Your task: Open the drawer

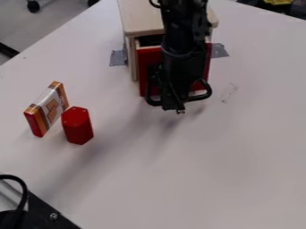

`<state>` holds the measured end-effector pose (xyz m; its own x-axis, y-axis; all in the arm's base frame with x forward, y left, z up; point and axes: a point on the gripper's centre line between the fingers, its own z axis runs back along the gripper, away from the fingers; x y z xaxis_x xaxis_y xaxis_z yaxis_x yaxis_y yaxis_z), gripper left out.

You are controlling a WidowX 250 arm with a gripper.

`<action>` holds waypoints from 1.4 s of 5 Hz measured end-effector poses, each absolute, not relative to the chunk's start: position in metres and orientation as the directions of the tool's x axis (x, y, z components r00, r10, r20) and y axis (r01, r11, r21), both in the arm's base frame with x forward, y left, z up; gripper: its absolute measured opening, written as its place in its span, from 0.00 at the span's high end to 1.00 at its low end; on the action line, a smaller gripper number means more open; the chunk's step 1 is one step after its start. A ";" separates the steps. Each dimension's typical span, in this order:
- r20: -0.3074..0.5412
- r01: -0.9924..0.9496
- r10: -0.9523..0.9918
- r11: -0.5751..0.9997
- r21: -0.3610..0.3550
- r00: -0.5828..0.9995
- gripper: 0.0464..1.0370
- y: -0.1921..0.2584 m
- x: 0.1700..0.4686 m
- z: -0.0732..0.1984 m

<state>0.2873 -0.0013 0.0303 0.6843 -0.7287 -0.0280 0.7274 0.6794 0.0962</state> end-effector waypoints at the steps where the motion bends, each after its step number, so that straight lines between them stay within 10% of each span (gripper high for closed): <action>1: -0.024 0.745 -0.746 0.662 0.083 0.666 0.94 -0.006 0.279 0.030; 6: 0.026 0.800 -0.800 0.599 0.011 0.599 0.91 -0.047 0.246 0.049; 7: 0.016 0.822 -0.823 0.568 0.028 0.568 0.71 -0.050 0.248 0.051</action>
<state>0.2484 -0.0502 0.0512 0.5681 -0.8228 0.0157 0.8223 0.5683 0.0281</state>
